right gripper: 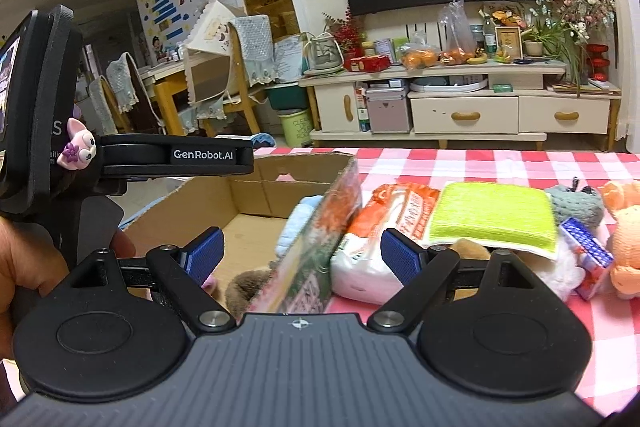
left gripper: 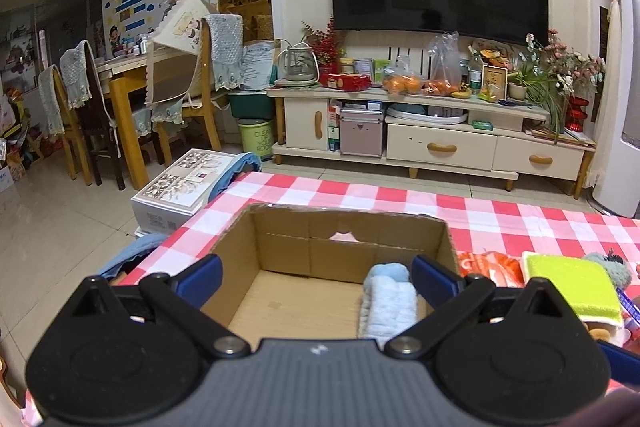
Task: Organize soft objects
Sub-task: 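Move both tools back toward the remaining toys on the table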
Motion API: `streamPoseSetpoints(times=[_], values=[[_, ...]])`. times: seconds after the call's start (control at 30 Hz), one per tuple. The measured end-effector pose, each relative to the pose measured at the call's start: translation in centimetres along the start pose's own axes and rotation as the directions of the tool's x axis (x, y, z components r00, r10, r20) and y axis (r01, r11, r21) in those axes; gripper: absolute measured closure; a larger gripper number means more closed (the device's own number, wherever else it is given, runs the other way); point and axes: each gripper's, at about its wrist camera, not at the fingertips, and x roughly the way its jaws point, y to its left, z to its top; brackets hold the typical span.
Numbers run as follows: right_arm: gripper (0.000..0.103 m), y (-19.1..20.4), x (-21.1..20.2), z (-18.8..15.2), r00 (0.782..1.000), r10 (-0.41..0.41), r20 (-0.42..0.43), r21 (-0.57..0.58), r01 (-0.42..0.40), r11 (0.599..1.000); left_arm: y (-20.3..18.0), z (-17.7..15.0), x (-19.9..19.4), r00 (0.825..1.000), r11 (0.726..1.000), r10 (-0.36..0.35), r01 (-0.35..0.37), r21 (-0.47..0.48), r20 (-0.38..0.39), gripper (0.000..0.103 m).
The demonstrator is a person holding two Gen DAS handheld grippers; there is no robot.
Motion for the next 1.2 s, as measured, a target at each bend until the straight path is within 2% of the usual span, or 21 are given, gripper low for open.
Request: streamPoseSetpoints(times=[1.2], values=[[0.000,-0.9,-1.6,-0.7,0.990,-0.136,0.044,0.070,0.133,0.989,-8.9,-0.9,-1.1,0.997,0.986,-0.071,0.069,0.153,0.011,0.001]])
